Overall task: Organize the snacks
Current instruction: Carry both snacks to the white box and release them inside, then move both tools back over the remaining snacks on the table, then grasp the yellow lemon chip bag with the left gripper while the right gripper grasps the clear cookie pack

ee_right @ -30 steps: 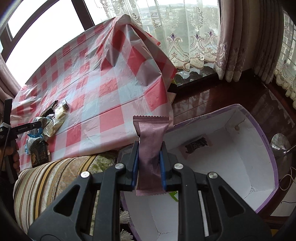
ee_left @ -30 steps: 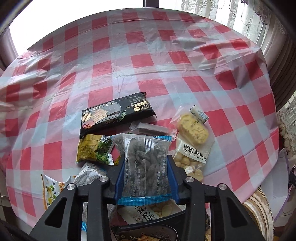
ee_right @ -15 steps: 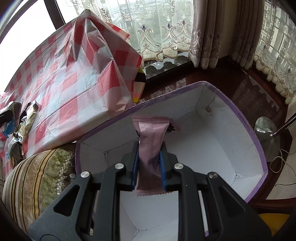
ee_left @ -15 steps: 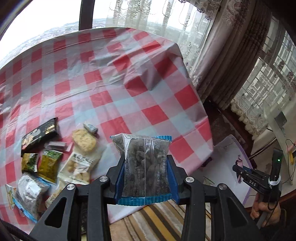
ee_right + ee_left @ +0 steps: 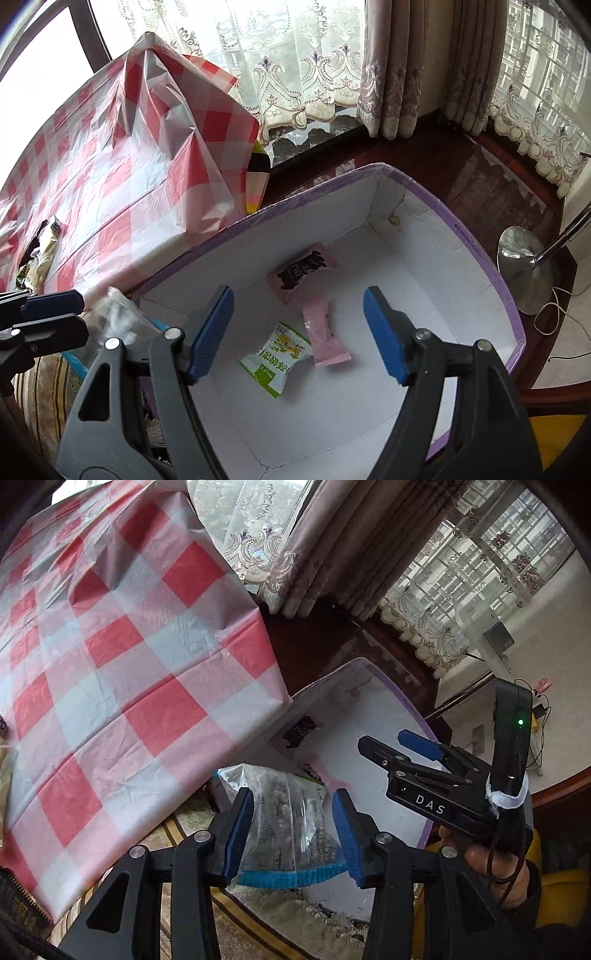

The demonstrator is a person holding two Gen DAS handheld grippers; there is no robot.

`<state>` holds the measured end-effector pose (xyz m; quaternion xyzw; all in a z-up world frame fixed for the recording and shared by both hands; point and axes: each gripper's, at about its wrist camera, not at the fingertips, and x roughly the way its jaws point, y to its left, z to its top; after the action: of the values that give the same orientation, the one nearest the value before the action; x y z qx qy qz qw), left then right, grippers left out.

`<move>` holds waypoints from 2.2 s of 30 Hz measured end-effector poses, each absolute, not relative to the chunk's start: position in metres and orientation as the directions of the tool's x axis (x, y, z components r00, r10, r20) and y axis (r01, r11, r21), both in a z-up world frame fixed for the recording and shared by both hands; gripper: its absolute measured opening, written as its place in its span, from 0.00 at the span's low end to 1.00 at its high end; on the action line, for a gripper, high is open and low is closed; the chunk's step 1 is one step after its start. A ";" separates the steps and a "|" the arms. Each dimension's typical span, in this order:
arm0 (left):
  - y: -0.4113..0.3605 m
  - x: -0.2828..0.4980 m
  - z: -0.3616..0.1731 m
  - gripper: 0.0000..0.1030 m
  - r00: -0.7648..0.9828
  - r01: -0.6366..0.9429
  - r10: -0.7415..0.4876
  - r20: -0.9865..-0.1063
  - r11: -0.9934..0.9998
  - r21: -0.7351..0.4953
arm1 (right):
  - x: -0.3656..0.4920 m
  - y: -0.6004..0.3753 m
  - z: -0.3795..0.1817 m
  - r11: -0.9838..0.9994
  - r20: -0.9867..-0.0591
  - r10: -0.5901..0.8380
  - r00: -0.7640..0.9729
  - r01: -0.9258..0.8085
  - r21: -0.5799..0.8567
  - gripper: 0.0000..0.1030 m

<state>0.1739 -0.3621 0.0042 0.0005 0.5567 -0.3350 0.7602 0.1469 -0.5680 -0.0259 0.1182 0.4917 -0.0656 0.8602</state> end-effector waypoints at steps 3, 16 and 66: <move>-0.358 0.174 0.009 0.69 0.177 0.502 -0.517 -0.838 0.779 -0.375 | 0.149 -0.566 -0.020 0.967 -0.858 -0.021 0.513 0.227 0.112 0.74; -0.315 0.171 0.046 0.79 0.560 0.414 -0.370 -0.741 0.900 -0.136 | 0.161 -0.522 0.018 0.980 -0.815 -0.071 0.575 0.191 0.050 0.87; 0.111 0.095 -0.006 0.73 0.694 -0.454 -0.054 -0.718 0.741 -0.495 | 0.252 -0.246 0.014 0.959 -0.831 0.232 0.506 -0.264 0.108 0.87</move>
<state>0.0948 0.1108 -0.0056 -0.3403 0.3732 0.1171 0.8551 0.2518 -0.2457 0.0144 -0.0164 0.4759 0.1429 0.8677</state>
